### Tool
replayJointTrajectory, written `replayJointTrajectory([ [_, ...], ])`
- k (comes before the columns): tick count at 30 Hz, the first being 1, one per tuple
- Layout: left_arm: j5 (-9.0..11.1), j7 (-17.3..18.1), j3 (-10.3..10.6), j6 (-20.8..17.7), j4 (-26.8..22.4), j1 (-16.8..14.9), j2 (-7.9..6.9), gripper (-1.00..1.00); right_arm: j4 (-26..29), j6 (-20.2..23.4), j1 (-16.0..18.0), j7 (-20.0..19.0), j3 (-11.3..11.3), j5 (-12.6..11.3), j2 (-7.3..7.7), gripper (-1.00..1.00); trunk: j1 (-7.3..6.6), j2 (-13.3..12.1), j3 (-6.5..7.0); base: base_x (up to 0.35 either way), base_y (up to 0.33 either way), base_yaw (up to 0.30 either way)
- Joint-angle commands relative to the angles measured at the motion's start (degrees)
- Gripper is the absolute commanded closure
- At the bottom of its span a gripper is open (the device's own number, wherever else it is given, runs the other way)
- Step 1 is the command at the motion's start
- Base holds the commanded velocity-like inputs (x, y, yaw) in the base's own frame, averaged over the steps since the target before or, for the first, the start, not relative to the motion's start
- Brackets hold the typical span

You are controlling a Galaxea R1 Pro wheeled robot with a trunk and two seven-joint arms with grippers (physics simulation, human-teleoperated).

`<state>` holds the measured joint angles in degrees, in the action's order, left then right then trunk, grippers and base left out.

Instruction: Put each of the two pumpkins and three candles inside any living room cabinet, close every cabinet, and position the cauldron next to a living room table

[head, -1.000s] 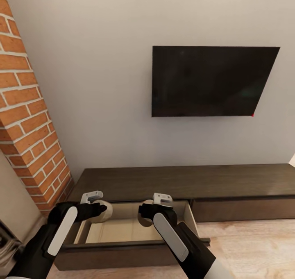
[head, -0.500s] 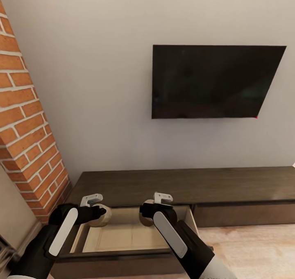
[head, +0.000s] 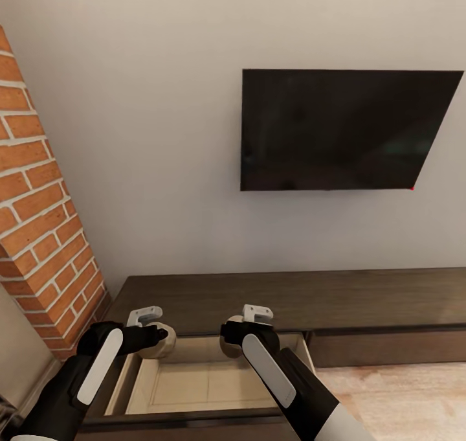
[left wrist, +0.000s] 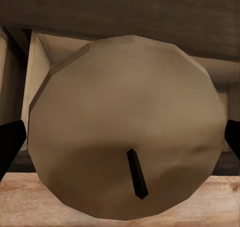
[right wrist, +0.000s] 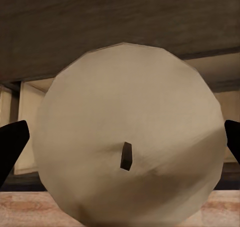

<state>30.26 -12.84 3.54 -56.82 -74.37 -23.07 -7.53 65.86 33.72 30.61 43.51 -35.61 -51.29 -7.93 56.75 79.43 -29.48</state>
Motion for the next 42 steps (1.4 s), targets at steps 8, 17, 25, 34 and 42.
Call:
replayJointTrajectory([
  [8, 0.59, -0.61, 0.12, -0.13, -0.08, -0.04, -0.09, 1.00, -0.02, 0.11, 0.06, 0.44, -0.08, -0.51, -0.06, 1.00, 0.00, 0.04, -0.06, 0.003, 0.000, 0.000],
  [17, 0.59, -0.68, 0.12, -0.13, 0.01, -0.18, 0.03, 1.00, -0.12, 0.11, 0.10, 0.43, -0.15, -0.73, -0.07, 1.00, 1.76, 3.25, -1.50, 0.000, 0.000, 0.000],
  [25, 0.39, -0.70, 0.15, -0.01, 3.66, -1.31, 0.38, 1.00, -5.45, 0.18, 2.33, -2.81, -0.71, -1.00, -0.19, 1.00, 3.52, 6.45, -2.93, 0.000, 0.000, 0.000],
  [34, -0.04, -0.83, 0.15, 0.20, 5.25, -2.05, 0.84, 1.00, -8.30, 0.07, 3.25, -4.08, -0.95, -1.01, -2.07, 1.00, 5.49, 10.06, -4.55, 0.000, 0.000, 0.000],
  [42, -0.26, -1.00, 0.15, 0.38, 5.42, -2.06, 0.85, 1.00, -10.74, -0.13, 3.98, -5.20, -1.04, -0.91, -2.07, 1.00, 7.25, 13.27, -5.99, 0.000, 0.000, 0.000],
])
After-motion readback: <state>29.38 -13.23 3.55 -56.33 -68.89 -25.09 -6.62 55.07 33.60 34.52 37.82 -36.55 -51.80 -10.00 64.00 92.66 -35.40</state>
